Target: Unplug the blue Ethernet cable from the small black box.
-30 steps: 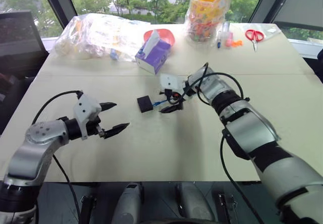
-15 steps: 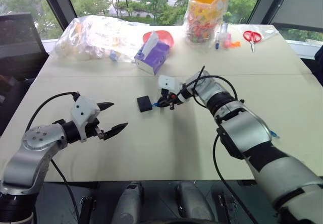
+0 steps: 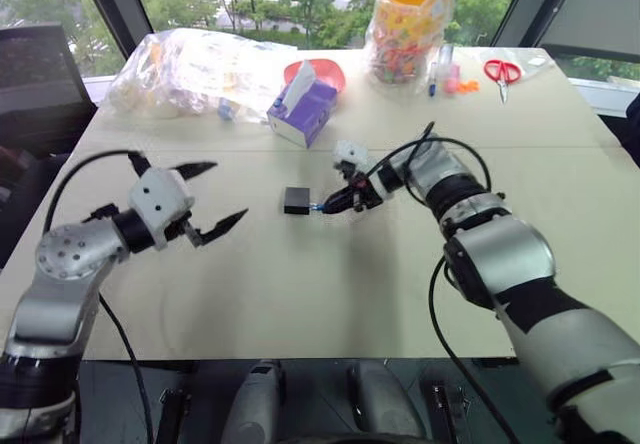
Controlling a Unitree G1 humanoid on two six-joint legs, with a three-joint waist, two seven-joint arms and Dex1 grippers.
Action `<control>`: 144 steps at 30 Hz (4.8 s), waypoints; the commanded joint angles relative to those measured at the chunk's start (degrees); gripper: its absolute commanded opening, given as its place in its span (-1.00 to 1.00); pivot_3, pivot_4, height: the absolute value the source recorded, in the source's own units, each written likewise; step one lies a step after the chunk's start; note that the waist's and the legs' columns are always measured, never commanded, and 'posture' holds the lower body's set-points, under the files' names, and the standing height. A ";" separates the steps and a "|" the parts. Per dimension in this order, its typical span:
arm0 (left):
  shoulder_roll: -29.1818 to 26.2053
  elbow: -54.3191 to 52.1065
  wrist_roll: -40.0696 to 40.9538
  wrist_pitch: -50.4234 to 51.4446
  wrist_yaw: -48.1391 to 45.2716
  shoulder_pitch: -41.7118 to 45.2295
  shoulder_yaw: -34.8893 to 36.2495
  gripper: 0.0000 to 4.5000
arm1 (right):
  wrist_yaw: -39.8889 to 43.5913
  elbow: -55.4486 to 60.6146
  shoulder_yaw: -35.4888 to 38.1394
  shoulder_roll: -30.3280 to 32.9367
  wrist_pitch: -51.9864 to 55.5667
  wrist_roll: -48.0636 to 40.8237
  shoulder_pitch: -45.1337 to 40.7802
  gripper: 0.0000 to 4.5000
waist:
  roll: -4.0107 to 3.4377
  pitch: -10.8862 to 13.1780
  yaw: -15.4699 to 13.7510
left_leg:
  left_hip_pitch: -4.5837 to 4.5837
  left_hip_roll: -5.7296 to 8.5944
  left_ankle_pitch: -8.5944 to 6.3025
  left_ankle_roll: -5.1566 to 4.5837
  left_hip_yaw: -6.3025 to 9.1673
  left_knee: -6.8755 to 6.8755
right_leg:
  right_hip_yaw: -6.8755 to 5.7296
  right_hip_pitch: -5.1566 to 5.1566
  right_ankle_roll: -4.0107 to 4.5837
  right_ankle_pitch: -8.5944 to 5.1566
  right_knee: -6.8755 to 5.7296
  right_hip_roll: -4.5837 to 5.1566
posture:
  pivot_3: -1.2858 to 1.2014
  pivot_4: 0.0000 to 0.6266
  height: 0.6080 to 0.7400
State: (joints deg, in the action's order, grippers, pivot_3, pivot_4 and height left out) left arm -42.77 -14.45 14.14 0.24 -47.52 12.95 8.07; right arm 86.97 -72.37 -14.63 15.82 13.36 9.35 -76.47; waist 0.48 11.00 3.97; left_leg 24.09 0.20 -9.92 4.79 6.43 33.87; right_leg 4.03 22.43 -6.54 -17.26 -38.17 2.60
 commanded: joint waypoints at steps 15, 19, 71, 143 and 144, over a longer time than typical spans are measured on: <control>1.97 6.50 3.60 -16.79 -13.91 10.48 -6.29 1.00 | 5.53 59.29 -24.64 29.61 46.39 -48.43 1.45 -0.97 | -0.05 0.04 0.06 | 0.37 -0.01 -0.02 -0.03 -0.01 0.07 | 0.00 0.33 -0.01 -0.02 0.02 0.05 | 0.03 -0.52 1.00; 2.36 4.01 4.77 -15.52 -15.50 9.90 -8.02 1.00 | 5.53 60.60 -24.49 29.50 47.28 -49.05 1.42 -0.97 | -0.05 0.04 -0.02 | 0.38 -0.01 -0.02 -0.03 -0.01 0.09 | 0.00 0.33 -0.02 -0.01 0.01 0.03 | 0.03 -0.52 1.00; 5.58 -2.40 5.76 -12.77 -16.34 5.30 -10.35 1.00 | 5.53 62.29 -24.94 30.75 56.82 -54.37 0.97 -0.97 | -0.05 0.04 -0.05 | 0.38 -0.02 -0.02 -0.03 -0.01 0.12 | -0.01 0.33 -0.02 -0.02 0.01 0.03 | 0.03 -0.52 1.00; 3.60 -1.76 31.28 32.17 -6.63 11.64 -0.16 -0.77 | -24.82 70.29 8.97 9.46 34.05 -44.74 20.24 0.98 | -0.02 0.05 -0.14 | 0.34 -0.01 -0.01 -0.04 0.06 0.22 | -0.06 0.22 -0.07 0.00 -0.08 0.02 | 0.03 -0.52 1.00; 3.63 -1.97 31.42 32.33 -6.50 11.76 -0.13 -0.77 | -25.23 70.08 8.75 9.12 33.47 -44.26 20.38 0.98 | -0.02 0.05 -0.17 | 0.34 -0.01 -0.01 -0.04 0.06 0.22 | -0.06 0.21 -0.07 0.00 -0.08 0.02 | 0.03 -0.52 1.00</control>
State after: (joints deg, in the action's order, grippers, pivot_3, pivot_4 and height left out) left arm -39.20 -14.38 44.44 32.38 -54.42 23.35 6.03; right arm 62.46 -3.67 -7.68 25.41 47.61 -34.51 -55.57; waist 0.46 11.05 3.80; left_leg 24.43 0.19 -9.92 4.75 6.49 34.09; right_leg 3.97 22.64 -6.60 -17.26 -38.25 2.62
